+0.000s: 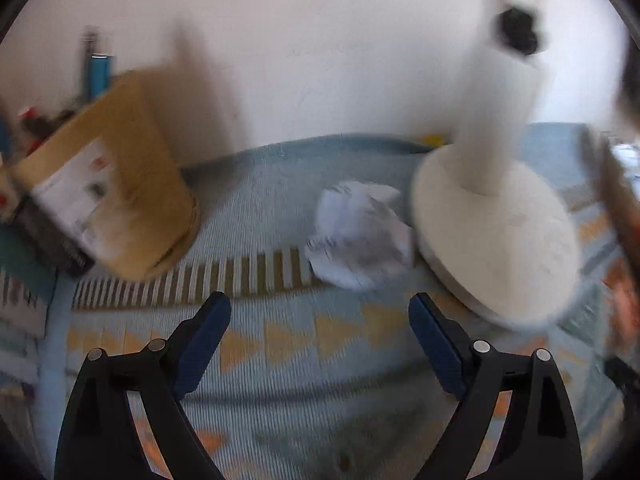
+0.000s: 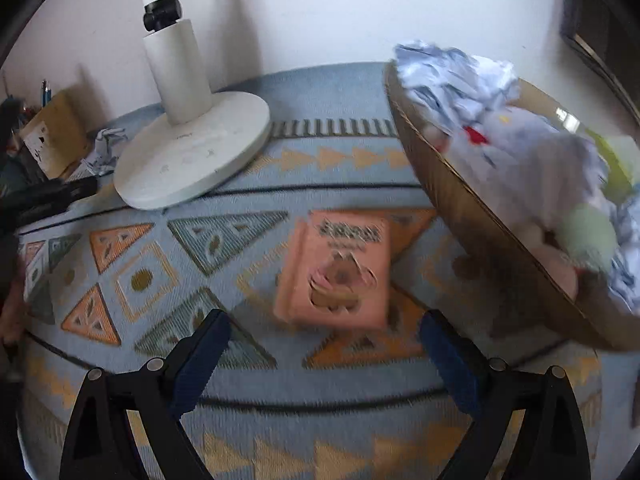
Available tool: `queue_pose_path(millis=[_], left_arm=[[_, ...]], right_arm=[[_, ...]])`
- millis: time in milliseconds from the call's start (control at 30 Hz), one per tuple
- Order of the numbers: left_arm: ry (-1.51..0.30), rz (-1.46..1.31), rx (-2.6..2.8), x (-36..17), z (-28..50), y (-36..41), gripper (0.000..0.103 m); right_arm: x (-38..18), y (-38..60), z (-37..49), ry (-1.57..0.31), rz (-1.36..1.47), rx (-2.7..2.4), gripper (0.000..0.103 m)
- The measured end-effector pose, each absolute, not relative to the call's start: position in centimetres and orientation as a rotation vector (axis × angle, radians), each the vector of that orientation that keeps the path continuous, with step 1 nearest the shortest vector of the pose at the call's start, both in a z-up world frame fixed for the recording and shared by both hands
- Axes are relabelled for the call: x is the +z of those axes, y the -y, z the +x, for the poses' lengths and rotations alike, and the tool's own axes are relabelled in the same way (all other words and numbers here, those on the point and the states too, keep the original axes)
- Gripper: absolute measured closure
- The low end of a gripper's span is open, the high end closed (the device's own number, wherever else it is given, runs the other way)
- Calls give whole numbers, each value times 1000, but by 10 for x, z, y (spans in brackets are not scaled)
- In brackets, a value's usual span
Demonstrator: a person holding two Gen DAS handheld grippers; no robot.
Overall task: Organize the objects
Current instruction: 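Grasp a paper ball by the pencil cup with the left tool while the right grasps the pink snack box, then carry the paper ball and pink snack box over the bowl with both tools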
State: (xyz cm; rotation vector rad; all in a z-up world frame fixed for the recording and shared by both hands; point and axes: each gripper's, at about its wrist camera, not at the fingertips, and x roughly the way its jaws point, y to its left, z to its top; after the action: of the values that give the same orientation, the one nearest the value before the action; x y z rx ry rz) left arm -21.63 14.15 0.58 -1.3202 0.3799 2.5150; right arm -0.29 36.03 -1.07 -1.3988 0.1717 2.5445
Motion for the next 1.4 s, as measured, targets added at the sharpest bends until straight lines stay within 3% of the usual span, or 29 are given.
queue_pose_path(millis=[167, 200, 233, 300, 467, 733, 867, 1000, 1067, 1133, 1200, 1400], left_arm=[[-392, -1234, 2513, 5, -234, -159, 14], [-397, -1213, 2518, 6, -234, -161, 24], [-377, -1203, 2502, 6, -236, -161, 46], [-313, -1204, 2491, 8, -237, -159, 52], [-248, -1191, 2480, 17, -216, -149, 53], [-100, -1178, 2463, 45, -83, -97, 53], [51, -1219, 2461, 36, -17, -76, 53], [43, -1224, 2504, 20, 12, -69, 53], [35, -1244, 2508, 18, 24, -69, 53], [62, -1227, 2516, 21, 29, -67, 52], [101, -1209, 2519, 18, 34, -65, 52], [39, -1139, 2576, 22, 46, -67, 52]], right_arm=[[-8, -356, -10, -122, -1351, 2592, 34], [-8, -355, -10, -114, -1335, 2610, 41], [-8, -354, -10, -108, -1326, 2631, 50], [-7, -349, -9, -84, -1310, 2652, 63], [-5, -349, -7, -132, -1282, 2707, 63], [13, -347, 56, -366, -1315, 2907, 63], [2, -339, 94, -322, -1407, 2893, 63], [-7, -333, 120, -315, -1459, 2855, 63], [-7, -332, 128, -315, -1449, 2845, 59], [-8, -336, 127, -437, -1479, 2868, 37], [-7, -334, 125, -487, -1490, 2847, 36], [-7, -311, 132, -285, -1427, 2795, 36]])
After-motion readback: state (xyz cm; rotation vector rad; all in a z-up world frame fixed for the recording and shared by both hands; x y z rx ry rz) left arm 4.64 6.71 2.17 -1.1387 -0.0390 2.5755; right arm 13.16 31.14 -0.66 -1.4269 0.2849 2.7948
